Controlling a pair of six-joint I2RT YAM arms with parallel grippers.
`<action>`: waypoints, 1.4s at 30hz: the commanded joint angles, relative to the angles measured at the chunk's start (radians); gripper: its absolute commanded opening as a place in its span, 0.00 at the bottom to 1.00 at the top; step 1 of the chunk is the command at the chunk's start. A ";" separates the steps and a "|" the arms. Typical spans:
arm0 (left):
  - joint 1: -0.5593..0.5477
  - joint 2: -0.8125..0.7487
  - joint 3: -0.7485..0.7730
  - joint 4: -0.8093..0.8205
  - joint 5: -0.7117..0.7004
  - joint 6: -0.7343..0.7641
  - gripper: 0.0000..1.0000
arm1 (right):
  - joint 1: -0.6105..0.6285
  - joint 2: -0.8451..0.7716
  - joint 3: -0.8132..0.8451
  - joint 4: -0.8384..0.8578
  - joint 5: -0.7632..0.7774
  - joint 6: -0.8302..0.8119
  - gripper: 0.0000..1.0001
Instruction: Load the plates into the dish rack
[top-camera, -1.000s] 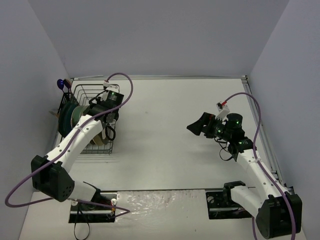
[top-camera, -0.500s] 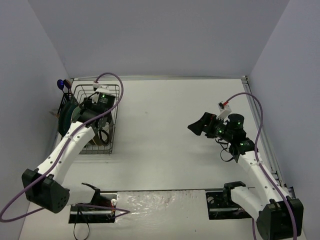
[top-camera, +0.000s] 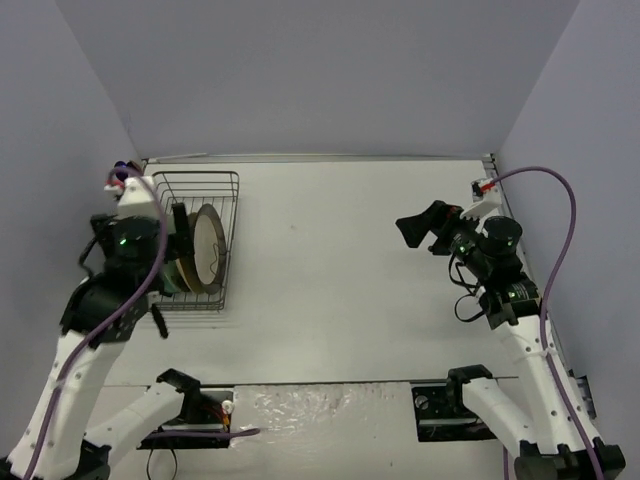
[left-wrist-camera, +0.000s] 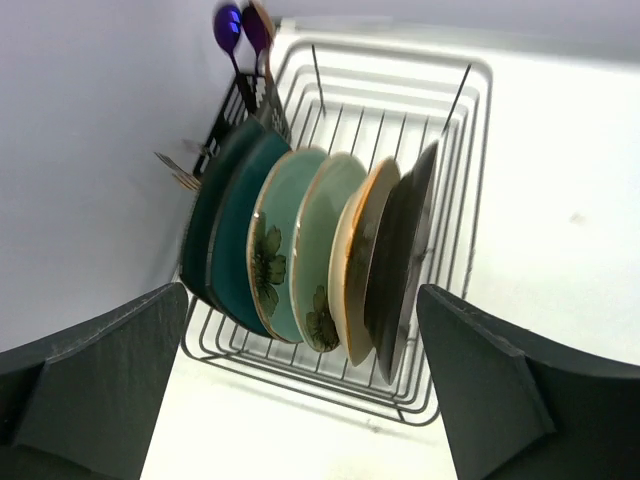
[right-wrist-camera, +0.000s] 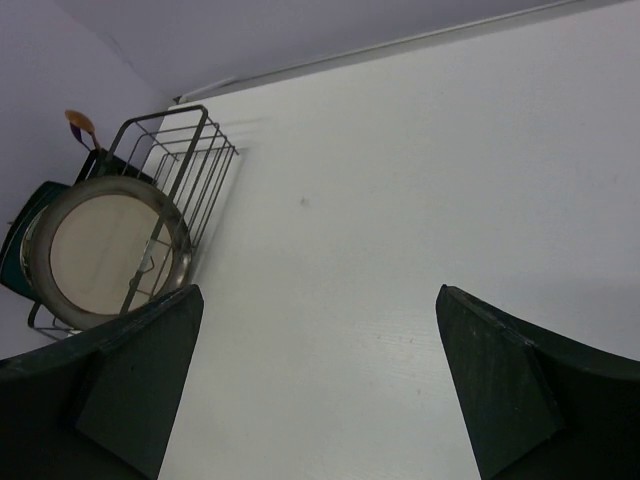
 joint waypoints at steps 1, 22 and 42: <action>0.005 -0.191 -0.025 -0.030 0.044 -0.004 0.97 | -0.004 -0.078 0.124 -0.101 0.133 -0.080 1.00; -0.038 -0.587 -0.099 -0.281 0.010 -0.091 0.97 | 0.076 -0.377 0.080 -0.242 0.509 -0.286 1.00; -0.074 -0.546 -0.101 -0.291 -0.034 -0.118 0.97 | 0.094 -0.397 0.041 -0.220 0.523 -0.298 1.00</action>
